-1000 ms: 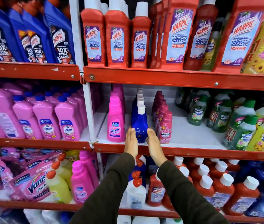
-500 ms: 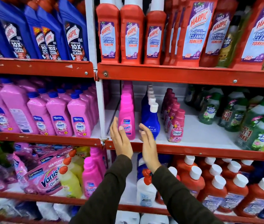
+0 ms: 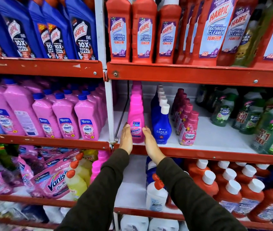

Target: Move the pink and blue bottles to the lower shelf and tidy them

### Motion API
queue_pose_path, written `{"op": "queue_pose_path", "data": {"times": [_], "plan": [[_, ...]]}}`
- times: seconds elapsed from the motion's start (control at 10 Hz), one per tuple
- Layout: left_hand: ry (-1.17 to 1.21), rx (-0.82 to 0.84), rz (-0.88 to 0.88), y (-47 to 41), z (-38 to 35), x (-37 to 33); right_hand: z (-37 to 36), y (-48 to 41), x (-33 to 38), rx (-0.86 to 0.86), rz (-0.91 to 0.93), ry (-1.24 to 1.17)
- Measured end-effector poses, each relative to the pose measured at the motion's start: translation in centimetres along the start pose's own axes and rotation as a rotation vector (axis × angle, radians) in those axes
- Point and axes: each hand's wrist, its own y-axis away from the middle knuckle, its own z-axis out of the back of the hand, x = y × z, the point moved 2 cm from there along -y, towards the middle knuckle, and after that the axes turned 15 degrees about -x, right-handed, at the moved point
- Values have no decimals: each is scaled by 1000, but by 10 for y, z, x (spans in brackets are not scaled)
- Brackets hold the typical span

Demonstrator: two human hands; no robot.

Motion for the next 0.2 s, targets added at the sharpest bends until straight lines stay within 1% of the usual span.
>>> {"op": "queue_pose_path", "data": {"times": [0.1, 0.2], "plan": [[-46, 6, -40, 10, 1, -9, 1, 5, 6, 4, -26, -16], [-144, -160, -227, 23, 6, -13, 5, 17, 14, -111, 62, -15]]}}
